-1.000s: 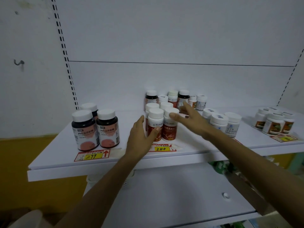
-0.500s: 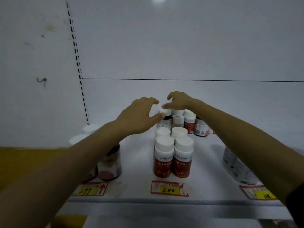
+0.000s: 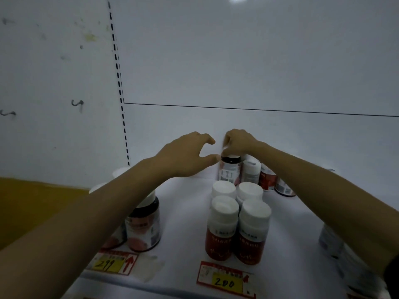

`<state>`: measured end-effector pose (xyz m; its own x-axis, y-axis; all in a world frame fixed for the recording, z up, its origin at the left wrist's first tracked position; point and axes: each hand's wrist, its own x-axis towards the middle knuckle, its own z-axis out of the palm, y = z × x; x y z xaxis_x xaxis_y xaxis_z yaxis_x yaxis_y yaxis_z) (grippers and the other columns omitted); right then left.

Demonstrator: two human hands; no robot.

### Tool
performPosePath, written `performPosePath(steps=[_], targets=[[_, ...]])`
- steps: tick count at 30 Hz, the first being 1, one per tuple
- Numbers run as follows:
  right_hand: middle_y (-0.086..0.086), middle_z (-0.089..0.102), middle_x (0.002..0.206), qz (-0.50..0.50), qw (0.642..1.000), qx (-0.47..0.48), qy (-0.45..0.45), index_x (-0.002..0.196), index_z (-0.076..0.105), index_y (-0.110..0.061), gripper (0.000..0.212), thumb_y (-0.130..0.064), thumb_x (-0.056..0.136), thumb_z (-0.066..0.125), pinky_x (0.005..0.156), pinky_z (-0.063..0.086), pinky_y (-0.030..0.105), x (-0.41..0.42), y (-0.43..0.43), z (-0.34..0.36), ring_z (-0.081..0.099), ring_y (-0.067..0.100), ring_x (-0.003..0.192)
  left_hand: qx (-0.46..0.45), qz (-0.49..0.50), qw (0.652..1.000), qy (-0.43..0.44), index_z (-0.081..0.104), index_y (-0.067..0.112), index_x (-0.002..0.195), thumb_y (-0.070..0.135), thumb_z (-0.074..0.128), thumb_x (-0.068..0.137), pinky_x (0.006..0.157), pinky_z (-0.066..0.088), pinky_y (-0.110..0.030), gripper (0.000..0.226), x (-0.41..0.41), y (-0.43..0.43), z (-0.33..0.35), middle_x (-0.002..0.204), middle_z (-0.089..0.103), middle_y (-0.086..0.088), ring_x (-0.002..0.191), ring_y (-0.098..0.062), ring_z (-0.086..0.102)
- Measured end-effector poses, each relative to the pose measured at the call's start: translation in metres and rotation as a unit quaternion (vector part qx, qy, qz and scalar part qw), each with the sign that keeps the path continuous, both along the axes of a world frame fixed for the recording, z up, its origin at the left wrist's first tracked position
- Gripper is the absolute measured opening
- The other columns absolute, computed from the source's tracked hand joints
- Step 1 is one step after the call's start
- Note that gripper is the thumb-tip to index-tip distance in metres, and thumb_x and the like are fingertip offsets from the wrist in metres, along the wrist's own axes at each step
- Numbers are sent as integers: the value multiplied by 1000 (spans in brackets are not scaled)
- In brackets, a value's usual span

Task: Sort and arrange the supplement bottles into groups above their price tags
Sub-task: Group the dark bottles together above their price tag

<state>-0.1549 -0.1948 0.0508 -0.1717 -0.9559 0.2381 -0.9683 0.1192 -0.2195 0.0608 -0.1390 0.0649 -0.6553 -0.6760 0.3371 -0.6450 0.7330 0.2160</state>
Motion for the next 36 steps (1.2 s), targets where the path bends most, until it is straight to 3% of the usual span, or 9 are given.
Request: performPosePath(steps=[7, 10, 13, 16, 19, 22, 27, 31, 36], targets=[[5, 56, 112, 51, 977, -163, -128, 109, 57, -15, 38, -20, 75, 73, 77, 51, 32, 44, 60, 49, 53, 19, 93, 23, -4, 998, 59, 28, 23, 142, 46, 55, 87, 103, 41, -42, 67, 7, -10, 2, 146, 39, -4, 127, -24, 44], [1, 54, 112, 55, 944, -236, -224, 108, 54, -20, 36, -18, 77, 73, 65, 45, 22, 76, 97, 68, 53, 16, 95, 60, -32, 990, 123, 20, 21, 146, 43, 61, 84, 106, 38, -41, 77, 20, -5, 0, 150, 33, -6, 132, -25, 40], [0, 54, 116, 50, 907, -293, -300, 112, 53, -21, 39, -17, 78, 73, 68, 47, 20, 111, 134, 76, 56, 13, 94, 107, -107, 967, 203, 24, 20, 142, 38, 62, 85, 91, 43, -20, 71, 42, 12, 0, 142, 42, -5, 117, -16, 51], [2, 58, 120, 46, 859, -344, -376, 114, 54, -21, 39, -16, 79, 72, 85, 52, 32, 143, 173, 72, 59, 16, 104, 171, -201, 916, 303, 33, 26, 133, 36, 62, 84, 70, 48, -10, 58, 66, 42, -6, 122, 55, 5, 90, -1, 60], [2, 61, 118, 47, 801, -382, -459, 114, 55, -21, 35, -10, 82, 67, 86, 53, 33, 175, 215, 57, 61, 16, 104, 241, -264, 862, 359, 35, 31, 128, 41, 65, 78, 77, 51, -11, 60, 89, 78, -22, 116, 53, 15, 99, 3, 57], [4, 62, 117, 78, 732, -381, -559, 112, 56, -20, 32, -1, 86, 59, 80, 55, 32, 204, 254, 38, 63, 17, 98, 355, -311, 809, 350, 39, 32, 127, 51, 65, 71, 90, 52, -26, 65, 108, 117, -44, 122, 55, 11, 109, -8, 58], [8, 63, 117, 96, 627, -384, -671, 112, 57, -18, 38, -7, 76, 62, 92, 52, 42, 222, 312, 5, 64, 25, 101, 523, -354, 699, 335, 44, 29, 128, 47, 69, 66, 83, 56, -37, 69, 133, 174, -79, 118, 63, -5, 102, -22, 67], [11, 61, 115, 56, 595, -396, -697, 120, 53, -16, 38, -13, 82, 59, 90, 51, 41, 227, 349, -12, 63, 24, 96, 489, -341, 719, 357, 46, 33, 124, 34, 66, 79, 72, 56, -25, 49, 133, 217, -85, 114, 63, 1, 98, -15, 67], [9, 59, 110, 1, 628, -390, -674, 124, 54, -11, 54, -25, 72, 60, 84, 47, 35, 226, 392, -30, 57, 19, 95, 448, -311, 740, 394, 42, 40, 127, 24, 69, 80, 82, 56, -31, 57, 133, 257, -93, 120, 58, 7, 104, -11, 61]])
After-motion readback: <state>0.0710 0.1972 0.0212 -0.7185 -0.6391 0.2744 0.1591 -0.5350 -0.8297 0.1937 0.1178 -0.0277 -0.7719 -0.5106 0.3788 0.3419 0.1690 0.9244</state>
